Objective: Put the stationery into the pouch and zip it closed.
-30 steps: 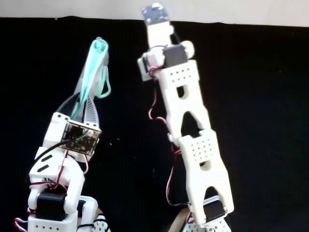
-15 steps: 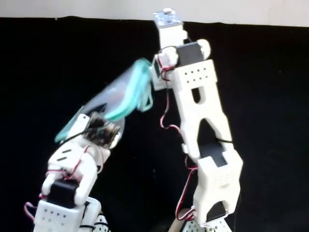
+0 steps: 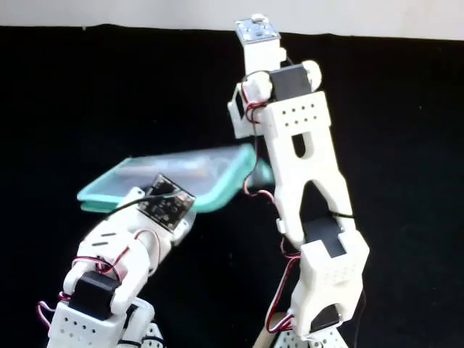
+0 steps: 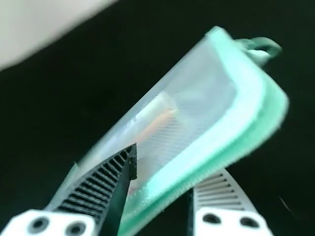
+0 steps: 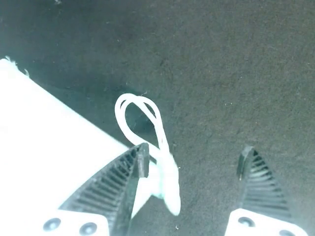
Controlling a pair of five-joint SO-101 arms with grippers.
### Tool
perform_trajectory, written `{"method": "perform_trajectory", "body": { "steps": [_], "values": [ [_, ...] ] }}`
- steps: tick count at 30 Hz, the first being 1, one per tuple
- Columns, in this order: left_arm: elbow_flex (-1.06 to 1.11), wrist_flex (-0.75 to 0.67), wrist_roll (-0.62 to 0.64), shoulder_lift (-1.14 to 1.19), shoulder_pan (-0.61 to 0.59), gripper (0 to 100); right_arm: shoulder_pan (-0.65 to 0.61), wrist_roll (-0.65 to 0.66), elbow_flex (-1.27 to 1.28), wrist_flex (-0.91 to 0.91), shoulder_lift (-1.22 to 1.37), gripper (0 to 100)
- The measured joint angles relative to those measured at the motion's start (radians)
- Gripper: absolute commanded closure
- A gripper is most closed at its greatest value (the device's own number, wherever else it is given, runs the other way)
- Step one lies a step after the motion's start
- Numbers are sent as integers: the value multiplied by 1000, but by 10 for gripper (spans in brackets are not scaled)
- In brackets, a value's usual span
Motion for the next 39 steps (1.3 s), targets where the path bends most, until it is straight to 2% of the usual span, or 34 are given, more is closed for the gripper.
{"method": "perform_trajectory", "body": {
  "steps": [7, 13, 26, 32, 39],
  "values": [
    [-192, 242, 0, 2, 72, 821, 3, 0, 3, 0, 0, 713],
    [-229, 384, 0, 0, 149, 821, 3, 0, 49, 0, -8, 713],
    [-49, 404, -3, -9, 164, 790, 3, 0, 157, 0, -37, 713],
    [-52, 419, -32, -9, 164, 793, 46, 0, 172, 0, -172, 713],
    [-186, 425, -40, 0, 137, 793, 60, 0, 434, 0, -376, 713]
  ]
}}
